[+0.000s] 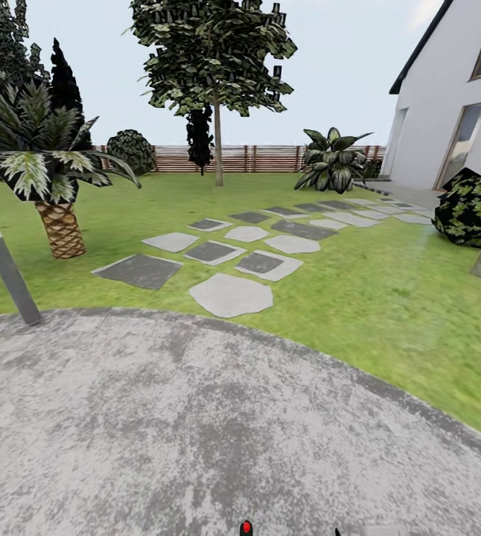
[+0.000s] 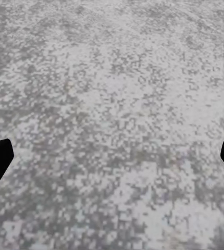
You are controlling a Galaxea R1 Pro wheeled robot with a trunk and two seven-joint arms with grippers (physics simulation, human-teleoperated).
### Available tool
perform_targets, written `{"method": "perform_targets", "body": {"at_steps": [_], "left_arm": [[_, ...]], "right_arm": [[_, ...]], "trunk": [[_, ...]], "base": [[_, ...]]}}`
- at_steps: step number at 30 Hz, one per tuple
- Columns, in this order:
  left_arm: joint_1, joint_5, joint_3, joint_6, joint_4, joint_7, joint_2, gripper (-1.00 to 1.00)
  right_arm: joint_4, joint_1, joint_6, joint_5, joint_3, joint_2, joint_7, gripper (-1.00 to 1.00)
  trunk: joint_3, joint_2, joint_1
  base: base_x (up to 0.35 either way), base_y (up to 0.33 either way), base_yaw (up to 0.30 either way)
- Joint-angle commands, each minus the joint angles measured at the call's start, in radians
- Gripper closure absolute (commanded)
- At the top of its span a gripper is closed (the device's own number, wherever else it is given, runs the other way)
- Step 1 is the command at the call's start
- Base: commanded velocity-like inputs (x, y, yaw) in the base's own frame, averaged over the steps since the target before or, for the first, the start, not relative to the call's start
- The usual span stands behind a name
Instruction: Pick up the pesticide atomizer in the garden and spray insectifuge to fully cover both potted plants in the garden.
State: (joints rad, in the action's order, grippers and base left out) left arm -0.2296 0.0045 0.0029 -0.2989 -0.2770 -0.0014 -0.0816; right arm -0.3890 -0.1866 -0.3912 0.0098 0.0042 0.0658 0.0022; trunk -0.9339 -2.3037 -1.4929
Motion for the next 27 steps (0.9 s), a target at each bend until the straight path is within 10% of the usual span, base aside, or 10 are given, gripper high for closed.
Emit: {"method": "perform_targets", "body": {"at_steps": [1,27], "left_arm": [[0.0,0.0,0.0,-0.003,0.001,0.0,0.0,-1.0],[0.0,0.0,0.0,-0.003,0.0,0.0,0.0,-1.0]], "right_arm": [[0.001,-0.001,-0.003,0.001,0.0,0.0,0.0,-1.0],[0.002,-0.001,-0.003,0.001,0.0,0.0,-0.001,-1.0]], "trunk": [[-0.001,0.0,0.0],[-0.001,0.0,0.0]], "base": [[0.006,-0.19,0.0],[-0.07,-0.192,0.112]]}}
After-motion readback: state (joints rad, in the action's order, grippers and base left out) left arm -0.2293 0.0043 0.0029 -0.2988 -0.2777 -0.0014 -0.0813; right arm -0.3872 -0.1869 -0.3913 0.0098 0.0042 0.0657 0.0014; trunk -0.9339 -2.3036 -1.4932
